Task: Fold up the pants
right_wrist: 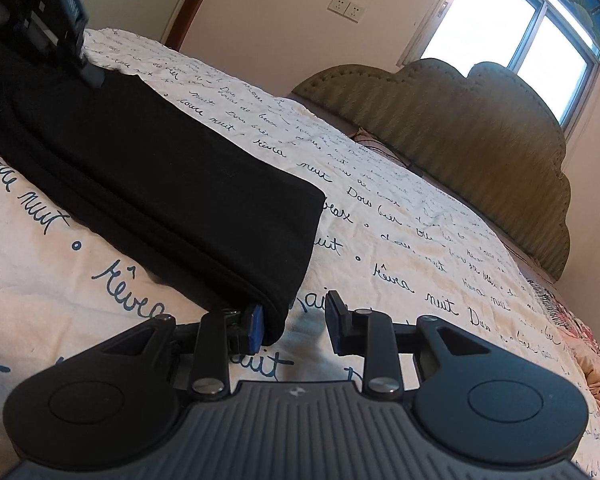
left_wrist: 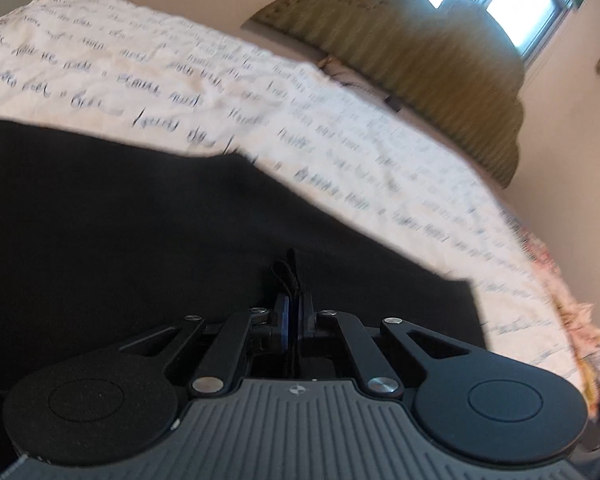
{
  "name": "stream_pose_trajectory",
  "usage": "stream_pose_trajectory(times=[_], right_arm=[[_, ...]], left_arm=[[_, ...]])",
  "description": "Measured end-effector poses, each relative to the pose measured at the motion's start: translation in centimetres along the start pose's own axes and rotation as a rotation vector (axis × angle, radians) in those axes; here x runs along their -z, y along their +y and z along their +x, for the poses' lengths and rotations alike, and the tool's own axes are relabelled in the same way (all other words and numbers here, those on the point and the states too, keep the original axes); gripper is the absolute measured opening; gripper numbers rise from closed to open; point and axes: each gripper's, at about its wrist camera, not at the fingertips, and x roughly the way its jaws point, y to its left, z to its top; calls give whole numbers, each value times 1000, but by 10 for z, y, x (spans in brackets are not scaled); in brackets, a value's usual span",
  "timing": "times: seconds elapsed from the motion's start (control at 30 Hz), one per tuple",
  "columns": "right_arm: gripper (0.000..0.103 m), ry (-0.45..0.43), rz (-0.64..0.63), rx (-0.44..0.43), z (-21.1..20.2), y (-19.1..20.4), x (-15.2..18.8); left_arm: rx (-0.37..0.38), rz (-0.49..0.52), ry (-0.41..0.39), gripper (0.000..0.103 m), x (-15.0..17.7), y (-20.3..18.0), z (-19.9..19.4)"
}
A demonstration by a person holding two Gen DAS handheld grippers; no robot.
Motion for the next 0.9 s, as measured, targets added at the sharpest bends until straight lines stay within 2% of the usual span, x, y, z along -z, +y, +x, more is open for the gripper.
stream_pose_trajectory(times=[0.13, 0.17, 0.2, 0.3, 0.37, 0.47, 0.57, 0.63, 0.7, 0.77, 0.8, 0.87, 0.9], right_arm=[[30, -1, -2, 1, -1, -1, 0], [30, -1, -4, 2, -1, -1, 0], [30, -2, -5, 3, 0, -1, 0], [30, -2, -6, 5, -1, -1, 1], [30, -3, -7, 5, 0, 0, 1], [30, -3, -12, 8, -1, 0, 1], [30, -3, -13, 9, -1, 1, 1], [30, -8, -5, 4, -2, -1, 0], [30, -21, 29, -29, -9, -9, -2], [31, -54, 116, -91, -21, -27, -11], [33, -81, 160, -115, -26, -36, -17], [58, -127, 229, -146, -31, -52, -33], [85, -148, 254, -162, -31, -57, -40]], left_arm=[[-20, 55, -38, 9, 7, -2, -4], [-23, 54, -37, 13, 7, -2, -7], [-30, 47, -35, 23, 4, -1, -10], [-45, 8, -72, 24, -2, 0, -35], [-3, -20, -76, 27, 0, 1, -53], [49, -57, -14, 46, 14, -2, -63], [-11, -41, 8, 46, 33, -2, -56], [-23, -17, -27, 46, 42, -3, -55], [-41, 12, -41, 46, 46, -7, -57], [-58, 39, -48, 44, 50, -10, -56], [-67, 56, -52, 44, 51, -12, -56], [-83, 85, -63, 43, 55, -16, -56], [-93, 99, -67, 42, 58, -18, -57]])
